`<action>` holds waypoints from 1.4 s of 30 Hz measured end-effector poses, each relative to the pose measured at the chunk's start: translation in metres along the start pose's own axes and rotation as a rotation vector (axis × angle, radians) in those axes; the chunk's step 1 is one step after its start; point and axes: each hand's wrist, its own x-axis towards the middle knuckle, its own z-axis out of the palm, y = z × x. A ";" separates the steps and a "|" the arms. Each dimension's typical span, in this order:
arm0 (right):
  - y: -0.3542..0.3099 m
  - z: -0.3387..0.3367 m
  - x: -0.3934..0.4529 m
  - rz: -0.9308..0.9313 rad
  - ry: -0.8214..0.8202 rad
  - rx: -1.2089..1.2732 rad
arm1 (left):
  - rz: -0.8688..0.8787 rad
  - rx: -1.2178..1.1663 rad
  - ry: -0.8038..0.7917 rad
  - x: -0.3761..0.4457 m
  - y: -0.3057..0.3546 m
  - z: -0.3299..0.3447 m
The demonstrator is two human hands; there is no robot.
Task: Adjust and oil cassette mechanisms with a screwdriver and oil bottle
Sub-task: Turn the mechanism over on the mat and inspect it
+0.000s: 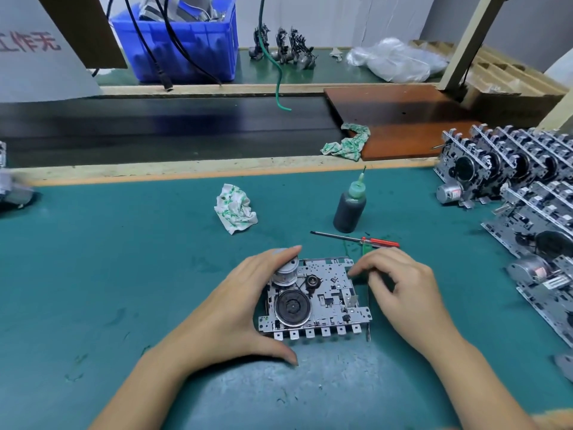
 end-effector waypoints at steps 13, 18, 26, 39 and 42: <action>-0.001 0.000 0.002 0.163 0.084 0.057 | 0.008 -0.013 0.027 0.000 -0.001 0.003; -0.002 0.000 0.002 0.172 0.081 0.067 | 0.012 0.091 0.089 0.002 0.005 0.008; -0.003 -0.001 0.002 0.178 0.090 0.078 | -0.007 0.029 0.041 0.000 -0.003 0.003; -0.008 -0.006 0.053 0.476 0.149 0.314 | 0.113 0.153 0.080 -0.001 0.000 0.006; -0.014 0.005 0.068 0.503 0.227 0.341 | 0.066 0.110 0.076 -0.002 -0.002 0.006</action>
